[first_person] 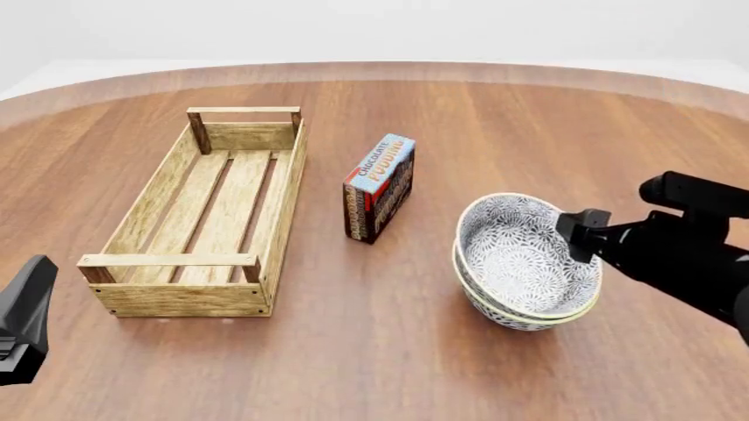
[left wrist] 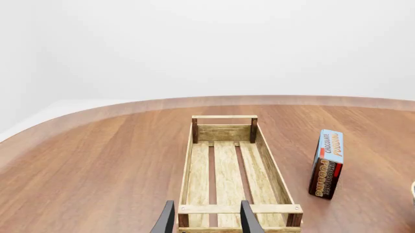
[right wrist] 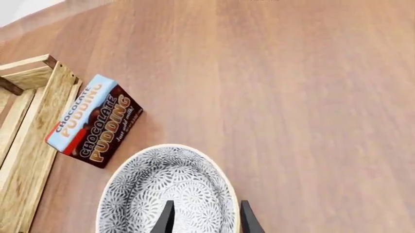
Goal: Stack the left bowl on the right bowl and place them in the tray.
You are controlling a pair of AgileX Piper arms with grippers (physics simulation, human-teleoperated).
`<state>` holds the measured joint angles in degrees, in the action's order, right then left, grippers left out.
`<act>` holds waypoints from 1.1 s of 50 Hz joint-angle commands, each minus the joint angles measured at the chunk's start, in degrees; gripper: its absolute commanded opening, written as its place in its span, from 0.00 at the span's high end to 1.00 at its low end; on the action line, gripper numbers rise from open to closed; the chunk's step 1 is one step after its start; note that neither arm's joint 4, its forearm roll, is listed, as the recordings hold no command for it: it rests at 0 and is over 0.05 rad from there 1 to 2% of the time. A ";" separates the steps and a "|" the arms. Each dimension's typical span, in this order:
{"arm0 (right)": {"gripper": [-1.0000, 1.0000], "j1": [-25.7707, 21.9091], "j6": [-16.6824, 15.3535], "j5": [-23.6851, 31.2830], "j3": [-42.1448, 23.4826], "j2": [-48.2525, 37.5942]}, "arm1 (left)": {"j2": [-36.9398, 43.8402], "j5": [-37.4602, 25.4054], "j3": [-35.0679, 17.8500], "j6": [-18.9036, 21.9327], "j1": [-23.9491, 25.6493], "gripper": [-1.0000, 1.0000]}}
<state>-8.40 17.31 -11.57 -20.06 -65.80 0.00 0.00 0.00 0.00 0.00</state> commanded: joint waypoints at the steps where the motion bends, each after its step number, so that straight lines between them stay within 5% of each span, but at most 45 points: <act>1: 0.00 1.08 -0.79 1.25 -1.09 -1.80 | 0.00 0.00 0.00 0.00 0.00 0.00; 17: 0.00 6.03 -9.87 7.26 -7.44 -6.20 | 0.00 0.00 0.00 0.00 0.00 0.00; 55: 0.00 2.50 -7.98 -1.66 -1.77 -14.27 | 0.00 0.00 0.00 0.00 0.00 0.00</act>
<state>-5.61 8.85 -10.83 -22.96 -77.97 0.00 0.00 0.00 0.00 0.00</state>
